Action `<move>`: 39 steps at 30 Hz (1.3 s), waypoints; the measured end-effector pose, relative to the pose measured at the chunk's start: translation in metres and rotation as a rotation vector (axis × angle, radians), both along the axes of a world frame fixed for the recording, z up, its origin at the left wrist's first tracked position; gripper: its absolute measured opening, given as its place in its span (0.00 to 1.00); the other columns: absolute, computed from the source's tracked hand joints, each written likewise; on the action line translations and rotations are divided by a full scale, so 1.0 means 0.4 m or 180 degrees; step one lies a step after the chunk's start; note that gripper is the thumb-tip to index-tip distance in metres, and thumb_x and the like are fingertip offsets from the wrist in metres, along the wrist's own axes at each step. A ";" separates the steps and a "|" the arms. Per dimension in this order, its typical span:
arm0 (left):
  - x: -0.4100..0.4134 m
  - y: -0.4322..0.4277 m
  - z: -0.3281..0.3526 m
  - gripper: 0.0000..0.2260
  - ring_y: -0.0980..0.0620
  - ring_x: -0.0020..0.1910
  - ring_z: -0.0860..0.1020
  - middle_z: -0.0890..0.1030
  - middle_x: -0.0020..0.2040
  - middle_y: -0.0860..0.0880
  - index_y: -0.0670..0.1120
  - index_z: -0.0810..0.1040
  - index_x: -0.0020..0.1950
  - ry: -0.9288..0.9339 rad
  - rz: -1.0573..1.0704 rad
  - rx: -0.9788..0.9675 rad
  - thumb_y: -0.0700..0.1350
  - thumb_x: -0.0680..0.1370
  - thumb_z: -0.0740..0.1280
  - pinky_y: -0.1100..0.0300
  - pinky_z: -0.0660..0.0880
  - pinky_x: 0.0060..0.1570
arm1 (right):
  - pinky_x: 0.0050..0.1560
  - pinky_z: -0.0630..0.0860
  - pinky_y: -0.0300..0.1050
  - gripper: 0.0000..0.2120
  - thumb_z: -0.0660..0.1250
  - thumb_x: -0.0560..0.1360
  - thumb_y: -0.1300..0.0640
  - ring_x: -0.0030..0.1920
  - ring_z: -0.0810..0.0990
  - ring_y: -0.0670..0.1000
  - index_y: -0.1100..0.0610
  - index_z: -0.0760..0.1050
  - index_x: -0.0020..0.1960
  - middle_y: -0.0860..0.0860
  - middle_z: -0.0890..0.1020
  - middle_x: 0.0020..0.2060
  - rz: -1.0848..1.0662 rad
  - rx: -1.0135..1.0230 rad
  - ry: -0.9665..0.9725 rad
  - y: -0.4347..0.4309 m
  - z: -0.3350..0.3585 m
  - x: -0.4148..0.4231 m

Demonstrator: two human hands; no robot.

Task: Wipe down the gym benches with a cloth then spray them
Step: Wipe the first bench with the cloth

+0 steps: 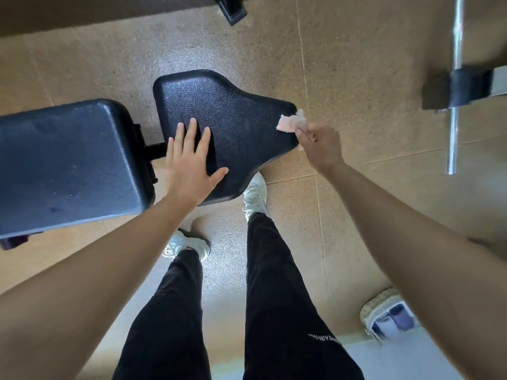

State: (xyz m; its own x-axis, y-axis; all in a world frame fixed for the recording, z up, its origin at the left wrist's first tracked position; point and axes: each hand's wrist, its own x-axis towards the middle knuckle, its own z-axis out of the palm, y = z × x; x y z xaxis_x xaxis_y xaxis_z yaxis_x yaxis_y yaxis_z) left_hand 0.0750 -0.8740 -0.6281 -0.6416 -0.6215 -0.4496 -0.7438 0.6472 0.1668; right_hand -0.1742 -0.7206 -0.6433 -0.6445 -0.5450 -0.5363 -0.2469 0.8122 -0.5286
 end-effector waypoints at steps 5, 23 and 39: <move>0.032 0.040 0.000 0.36 0.39 0.83 0.51 0.54 0.84 0.43 0.49 0.60 0.82 0.0042 -0.0058 0.0076 0.60 0.78 0.68 0.41 0.53 0.80 | 0.51 0.81 0.56 0.18 0.68 0.79 0.47 0.46 0.84 0.54 0.63 0.81 0.47 0.62 0.85 0.46 -0.1719 -0.0149 -0.0874 0.040 0.019 0.150; 0.216 0.111 0.000 0.23 0.41 0.71 0.67 0.69 0.76 0.45 0.48 0.75 0.73 0.0589 0.0323 0.0627 0.43 0.77 0.71 0.43 0.80 0.54 | 0.48 0.86 0.52 0.17 0.76 0.75 0.50 0.47 0.87 0.52 0.60 0.78 0.56 0.56 0.84 0.51 -0.3915 0.0443 -0.2630 -0.036 0.036 0.464; 0.604 0.106 0.106 0.21 0.47 0.63 0.75 0.80 0.64 0.50 0.49 0.77 0.71 0.0997 0.2464 0.0752 0.42 0.77 0.72 0.46 0.74 0.64 | 0.54 0.79 0.44 0.19 0.71 0.79 0.49 0.60 0.83 0.52 0.54 0.76 0.68 0.51 0.84 0.61 -0.1819 0.0381 -0.3769 -0.187 0.114 0.763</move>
